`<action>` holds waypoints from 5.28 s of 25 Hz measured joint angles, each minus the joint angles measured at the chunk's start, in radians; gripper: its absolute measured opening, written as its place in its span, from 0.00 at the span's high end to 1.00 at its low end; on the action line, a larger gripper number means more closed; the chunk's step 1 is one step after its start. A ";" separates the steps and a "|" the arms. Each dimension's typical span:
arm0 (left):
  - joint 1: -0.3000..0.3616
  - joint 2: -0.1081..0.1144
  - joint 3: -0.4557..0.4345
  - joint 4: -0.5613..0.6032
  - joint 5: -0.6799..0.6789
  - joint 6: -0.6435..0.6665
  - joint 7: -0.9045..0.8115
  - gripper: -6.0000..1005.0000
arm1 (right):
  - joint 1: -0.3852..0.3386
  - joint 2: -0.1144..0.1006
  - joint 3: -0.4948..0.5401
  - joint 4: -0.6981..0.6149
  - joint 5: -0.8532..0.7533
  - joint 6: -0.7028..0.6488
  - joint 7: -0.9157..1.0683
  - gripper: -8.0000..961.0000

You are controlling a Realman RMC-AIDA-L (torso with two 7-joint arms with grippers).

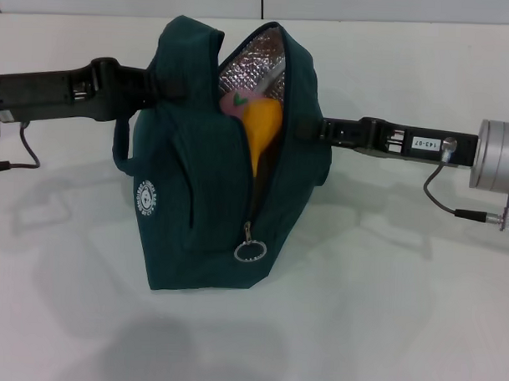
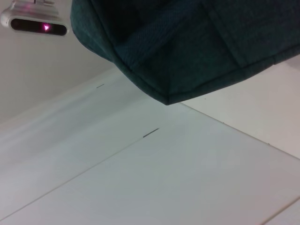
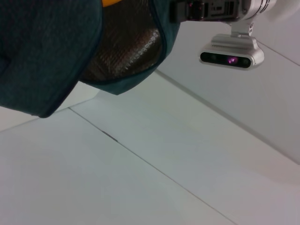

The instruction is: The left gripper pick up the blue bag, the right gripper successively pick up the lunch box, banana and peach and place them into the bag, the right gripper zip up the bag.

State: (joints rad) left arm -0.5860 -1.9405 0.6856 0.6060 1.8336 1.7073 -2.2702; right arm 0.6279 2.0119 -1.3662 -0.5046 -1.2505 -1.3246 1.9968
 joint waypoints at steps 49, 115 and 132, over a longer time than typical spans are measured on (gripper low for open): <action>-0.069 -0.084 0.013 -0.116 0.048 -0.056 0.114 0.96 | -0.308 -0.001 0.155 -0.391 -0.077 -0.290 -0.301 0.91; -0.065 -0.108 0.051 -0.129 0.067 -0.008 0.119 0.96 | -0.320 0.011 0.203 0.361 -0.223 -0.382 -1.367 0.22; -0.067 -0.109 0.051 -0.129 0.064 -0.013 0.124 0.96 | -0.274 0.017 0.153 0.370 -0.212 -0.362 -1.362 0.22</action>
State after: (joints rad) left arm -0.6535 -2.0494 0.7364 0.4770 1.8974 1.6947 -2.1460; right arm 0.3544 2.0288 -1.2131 -0.1345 -1.4628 -1.6870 0.6351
